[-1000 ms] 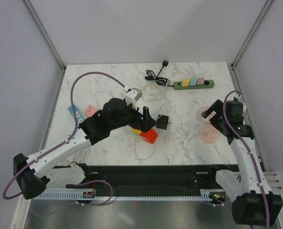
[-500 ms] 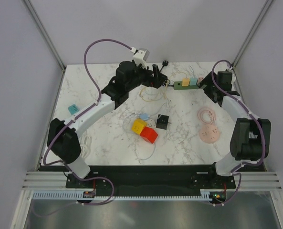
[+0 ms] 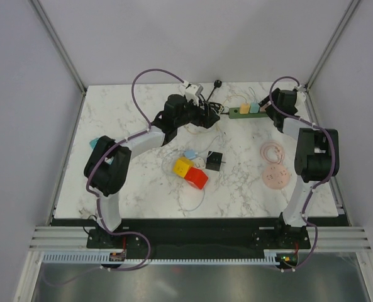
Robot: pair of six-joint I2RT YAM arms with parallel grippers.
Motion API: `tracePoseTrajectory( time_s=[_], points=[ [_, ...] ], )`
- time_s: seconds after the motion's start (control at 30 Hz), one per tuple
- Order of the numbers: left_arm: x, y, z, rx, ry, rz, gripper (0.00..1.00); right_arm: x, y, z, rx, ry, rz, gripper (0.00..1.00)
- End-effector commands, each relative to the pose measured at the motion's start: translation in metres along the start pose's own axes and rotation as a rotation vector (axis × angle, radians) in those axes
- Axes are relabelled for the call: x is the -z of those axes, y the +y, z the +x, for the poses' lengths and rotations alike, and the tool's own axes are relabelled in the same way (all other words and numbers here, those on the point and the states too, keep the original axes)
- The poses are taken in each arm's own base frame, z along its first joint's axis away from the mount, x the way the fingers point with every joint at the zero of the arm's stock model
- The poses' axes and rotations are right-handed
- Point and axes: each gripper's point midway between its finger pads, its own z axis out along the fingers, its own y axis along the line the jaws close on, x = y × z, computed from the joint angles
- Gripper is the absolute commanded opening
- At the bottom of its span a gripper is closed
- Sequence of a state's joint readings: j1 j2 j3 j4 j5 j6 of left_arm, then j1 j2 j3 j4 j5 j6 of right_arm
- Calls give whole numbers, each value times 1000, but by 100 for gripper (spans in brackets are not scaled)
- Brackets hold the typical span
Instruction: Pull the plug off the socket
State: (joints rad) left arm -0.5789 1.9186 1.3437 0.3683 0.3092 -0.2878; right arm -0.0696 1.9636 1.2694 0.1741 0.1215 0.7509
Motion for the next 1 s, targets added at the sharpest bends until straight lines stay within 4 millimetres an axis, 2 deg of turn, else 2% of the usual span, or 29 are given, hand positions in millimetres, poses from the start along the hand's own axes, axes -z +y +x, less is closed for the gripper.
tracePoseTrajectory(
  time_s=[0.0,0.27,0.6,0.87,0.97],
  points=[
    [0,-27,-36,-52,-122,128,87,-14,24,-14,49,-52,-106,94],
    [-6,-23,-22,-20,-111,131,85,-14,20,-14,38,-77,-102,94],
    [-8,-28,-21,-5,-113,161,84,-35,11,3,30,-26,-78,92],
    [-11,-27,-18,0,-105,164,84,-34,0,7,28,-28,-41,81],
    [-11,-27,-18,0,-105,165,84,-33,-1,9,12,-22,-41,67]
  ],
)
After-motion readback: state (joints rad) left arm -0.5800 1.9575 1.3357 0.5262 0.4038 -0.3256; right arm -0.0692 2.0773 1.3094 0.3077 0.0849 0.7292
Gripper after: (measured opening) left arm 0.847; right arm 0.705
